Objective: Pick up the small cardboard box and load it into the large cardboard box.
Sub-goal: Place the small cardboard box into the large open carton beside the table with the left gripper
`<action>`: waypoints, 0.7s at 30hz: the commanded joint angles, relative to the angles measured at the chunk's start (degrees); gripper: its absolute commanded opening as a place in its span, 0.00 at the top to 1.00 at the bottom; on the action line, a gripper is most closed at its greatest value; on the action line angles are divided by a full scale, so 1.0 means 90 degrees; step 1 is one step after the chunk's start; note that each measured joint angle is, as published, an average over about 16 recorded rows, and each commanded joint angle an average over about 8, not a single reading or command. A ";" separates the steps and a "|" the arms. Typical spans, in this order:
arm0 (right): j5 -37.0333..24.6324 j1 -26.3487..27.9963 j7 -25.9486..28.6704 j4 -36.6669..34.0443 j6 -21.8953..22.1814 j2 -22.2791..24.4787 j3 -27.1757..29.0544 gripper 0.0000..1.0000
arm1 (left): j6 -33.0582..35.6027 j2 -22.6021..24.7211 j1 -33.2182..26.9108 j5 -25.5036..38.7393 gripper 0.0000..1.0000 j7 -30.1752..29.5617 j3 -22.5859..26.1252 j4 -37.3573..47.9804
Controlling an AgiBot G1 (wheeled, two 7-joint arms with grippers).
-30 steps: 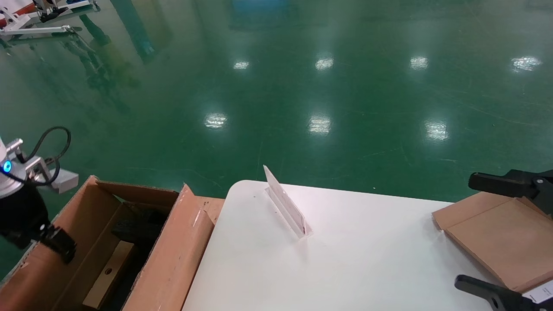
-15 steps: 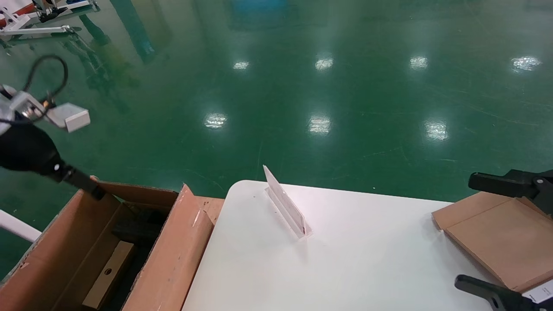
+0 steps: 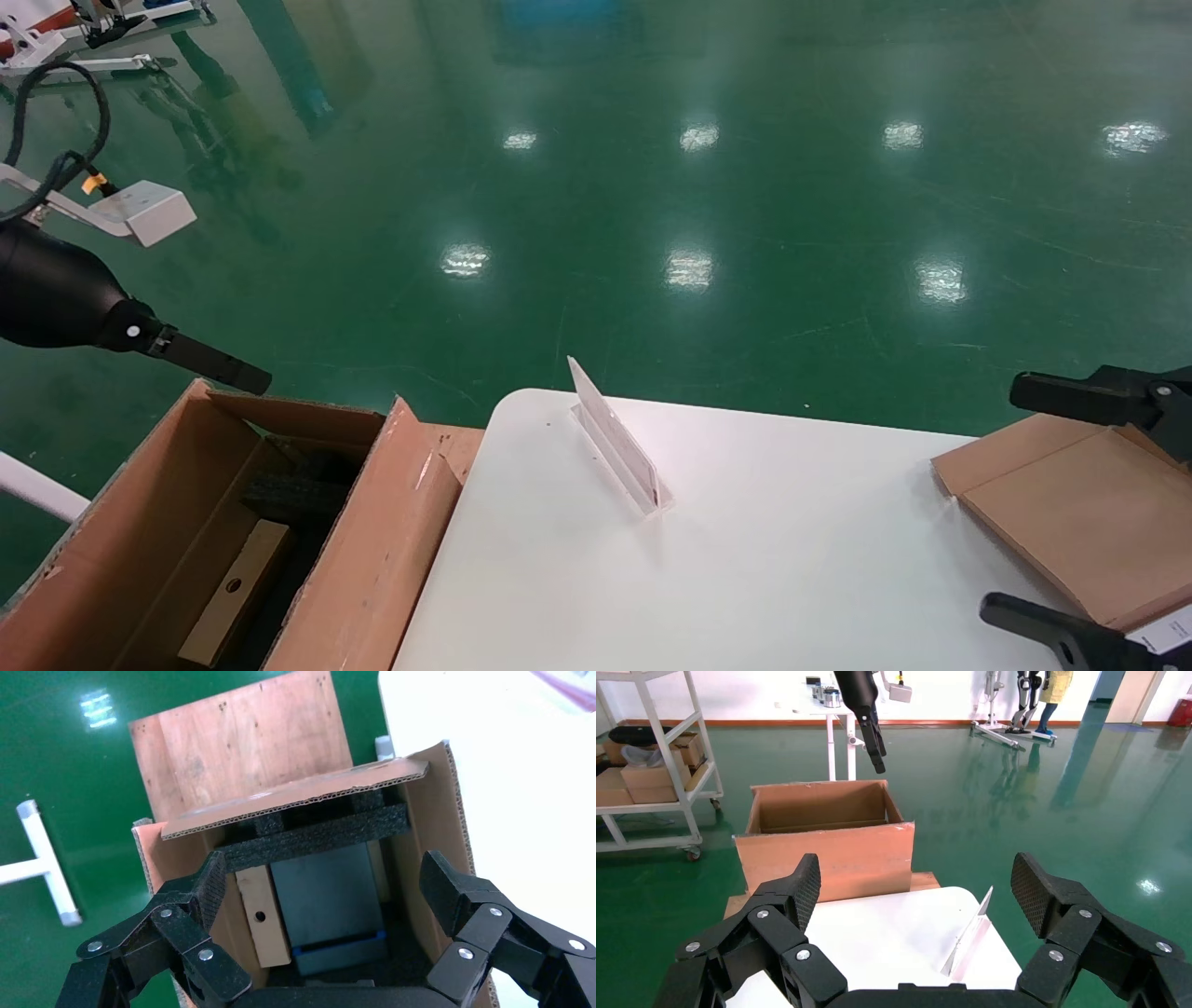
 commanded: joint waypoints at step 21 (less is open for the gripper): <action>0.0000 0.0000 0.0000 0.0000 0.0000 0.0000 0.0000 0.00 | 0.0201 0.0115 0.1440 -0.0096 0.00 0.0645 -0.1960 -0.0368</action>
